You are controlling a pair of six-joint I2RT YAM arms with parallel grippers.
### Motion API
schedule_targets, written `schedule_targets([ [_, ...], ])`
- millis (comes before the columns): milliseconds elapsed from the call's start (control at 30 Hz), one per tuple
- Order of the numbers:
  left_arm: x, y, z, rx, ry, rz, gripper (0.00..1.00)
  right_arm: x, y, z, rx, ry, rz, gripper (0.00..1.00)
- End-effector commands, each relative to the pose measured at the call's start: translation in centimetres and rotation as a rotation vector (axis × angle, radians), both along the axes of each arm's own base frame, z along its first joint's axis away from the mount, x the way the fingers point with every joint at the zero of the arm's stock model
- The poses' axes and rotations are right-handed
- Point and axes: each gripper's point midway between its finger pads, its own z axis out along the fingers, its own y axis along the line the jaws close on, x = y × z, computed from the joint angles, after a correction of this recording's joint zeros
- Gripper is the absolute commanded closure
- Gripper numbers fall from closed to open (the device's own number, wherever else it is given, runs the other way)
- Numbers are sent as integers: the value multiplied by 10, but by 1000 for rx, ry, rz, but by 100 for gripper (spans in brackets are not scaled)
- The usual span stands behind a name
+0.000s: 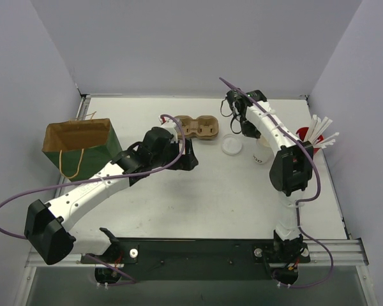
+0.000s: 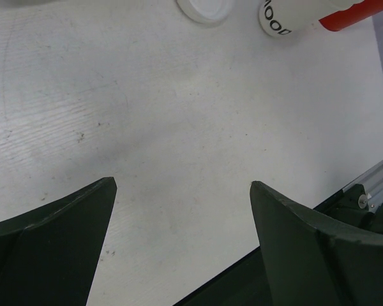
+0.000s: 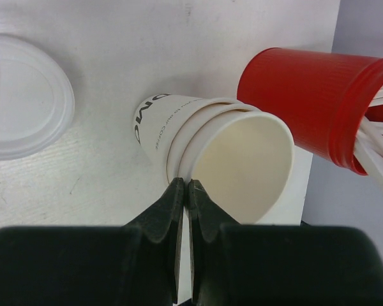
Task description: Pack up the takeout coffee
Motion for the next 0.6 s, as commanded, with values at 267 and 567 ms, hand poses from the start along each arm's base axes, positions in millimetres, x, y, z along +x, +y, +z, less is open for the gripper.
schedule_targets([
  [267,5,-19,15,-118,-35,-35,3,-22,27,24,117,-61,45,62],
  [567,4,-18,11,-105,-30,-35,2,-49,-21,49,245,-210,-161,70],
])
